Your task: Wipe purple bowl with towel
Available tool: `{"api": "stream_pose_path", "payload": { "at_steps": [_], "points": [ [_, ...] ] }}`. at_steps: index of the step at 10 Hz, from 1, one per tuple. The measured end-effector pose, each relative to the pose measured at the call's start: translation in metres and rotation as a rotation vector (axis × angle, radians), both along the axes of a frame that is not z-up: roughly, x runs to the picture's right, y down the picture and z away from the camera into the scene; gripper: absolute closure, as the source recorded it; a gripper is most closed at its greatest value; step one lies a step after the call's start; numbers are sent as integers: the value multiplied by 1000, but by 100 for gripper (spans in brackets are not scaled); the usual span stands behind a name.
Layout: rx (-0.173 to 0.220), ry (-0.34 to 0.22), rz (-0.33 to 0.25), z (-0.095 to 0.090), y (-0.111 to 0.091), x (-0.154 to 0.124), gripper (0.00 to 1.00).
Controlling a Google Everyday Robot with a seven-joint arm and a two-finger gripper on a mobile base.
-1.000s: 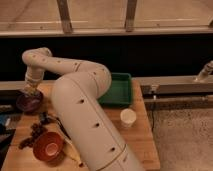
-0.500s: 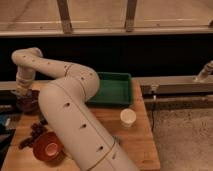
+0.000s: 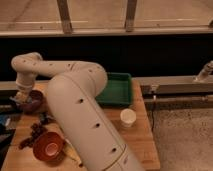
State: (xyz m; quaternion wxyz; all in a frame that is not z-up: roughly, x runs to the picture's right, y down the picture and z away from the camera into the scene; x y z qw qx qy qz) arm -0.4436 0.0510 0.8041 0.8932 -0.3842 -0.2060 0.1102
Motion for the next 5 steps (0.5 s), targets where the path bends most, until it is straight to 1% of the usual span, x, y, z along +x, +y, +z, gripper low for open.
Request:
{"api": "stream_pose_path", "payload": {
  "at_steps": [1, 2, 4, 5],
  "points": [
    [-4, 22, 15, 1, 0, 12, 100],
    [-11, 59, 42, 8, -5, 28, 100],
    [-18, 81, 65, 18, -14, 36, 100],
    [-21, 75, 78, 27, -25, 41, 100]
  ]
}}
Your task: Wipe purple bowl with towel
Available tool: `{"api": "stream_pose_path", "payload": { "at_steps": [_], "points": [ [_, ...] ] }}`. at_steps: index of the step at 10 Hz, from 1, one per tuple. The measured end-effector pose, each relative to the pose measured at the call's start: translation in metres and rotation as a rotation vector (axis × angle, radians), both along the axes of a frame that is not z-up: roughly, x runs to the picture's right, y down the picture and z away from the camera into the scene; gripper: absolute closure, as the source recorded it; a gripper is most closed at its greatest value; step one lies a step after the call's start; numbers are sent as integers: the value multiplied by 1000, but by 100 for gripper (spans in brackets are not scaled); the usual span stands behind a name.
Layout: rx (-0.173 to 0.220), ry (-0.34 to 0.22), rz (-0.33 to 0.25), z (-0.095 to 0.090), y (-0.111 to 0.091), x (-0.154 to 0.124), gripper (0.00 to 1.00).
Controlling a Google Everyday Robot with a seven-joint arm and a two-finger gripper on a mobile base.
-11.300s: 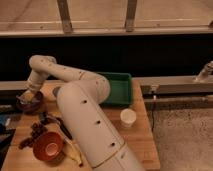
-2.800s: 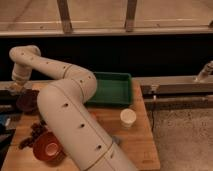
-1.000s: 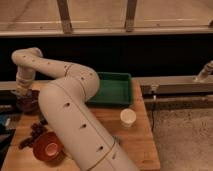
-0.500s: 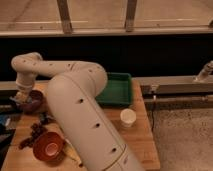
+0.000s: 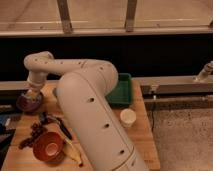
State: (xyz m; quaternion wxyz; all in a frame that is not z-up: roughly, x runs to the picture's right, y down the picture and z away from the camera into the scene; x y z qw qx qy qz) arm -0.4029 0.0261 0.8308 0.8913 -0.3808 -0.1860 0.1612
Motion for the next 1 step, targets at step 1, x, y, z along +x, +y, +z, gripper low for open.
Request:
{"api": "stream_pose_path", "payload": {
  "at_steps": [1],
  "points": [
    [0, 0, 7, 4, -5, 4, 100]
  ]
}}
